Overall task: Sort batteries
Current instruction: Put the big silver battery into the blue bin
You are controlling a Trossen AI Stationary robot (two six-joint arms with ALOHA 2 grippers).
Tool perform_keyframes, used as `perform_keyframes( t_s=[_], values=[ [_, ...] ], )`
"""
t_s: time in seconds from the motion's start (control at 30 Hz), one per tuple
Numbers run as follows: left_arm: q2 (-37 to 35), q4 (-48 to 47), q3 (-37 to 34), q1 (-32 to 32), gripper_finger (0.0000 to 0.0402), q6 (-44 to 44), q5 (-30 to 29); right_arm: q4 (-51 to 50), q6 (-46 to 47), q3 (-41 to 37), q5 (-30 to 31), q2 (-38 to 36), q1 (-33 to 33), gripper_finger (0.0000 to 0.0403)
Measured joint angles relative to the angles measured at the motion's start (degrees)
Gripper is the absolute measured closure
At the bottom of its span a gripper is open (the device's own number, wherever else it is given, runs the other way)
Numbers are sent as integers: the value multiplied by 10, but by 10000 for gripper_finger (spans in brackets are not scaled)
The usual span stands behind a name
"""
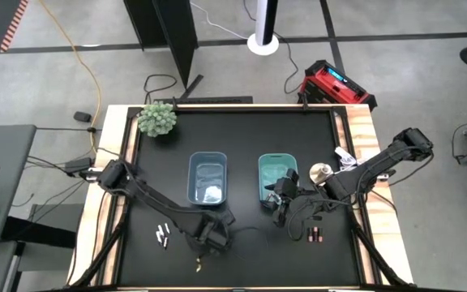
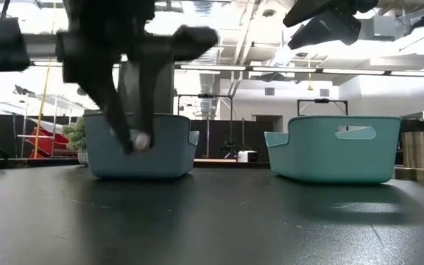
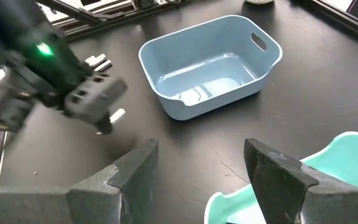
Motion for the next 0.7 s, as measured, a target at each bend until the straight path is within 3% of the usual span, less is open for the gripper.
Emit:
perform_keyframes(
  t_s=[0.13, 0.37, 0.7],
  values=[
    [-33, 25, 10, -8, 366, -1, 0, 0, 0, 0, 0, 0, 0, 149],
    [-154, 83, -33, 12, 366, -53, -5, 0, 0, 0, 0, 0, 0, 149],
    [-324, 131, -215, 136, 366, -170, -22, 0, -2, 0, 0, 0, 0, 149]
  ],
)
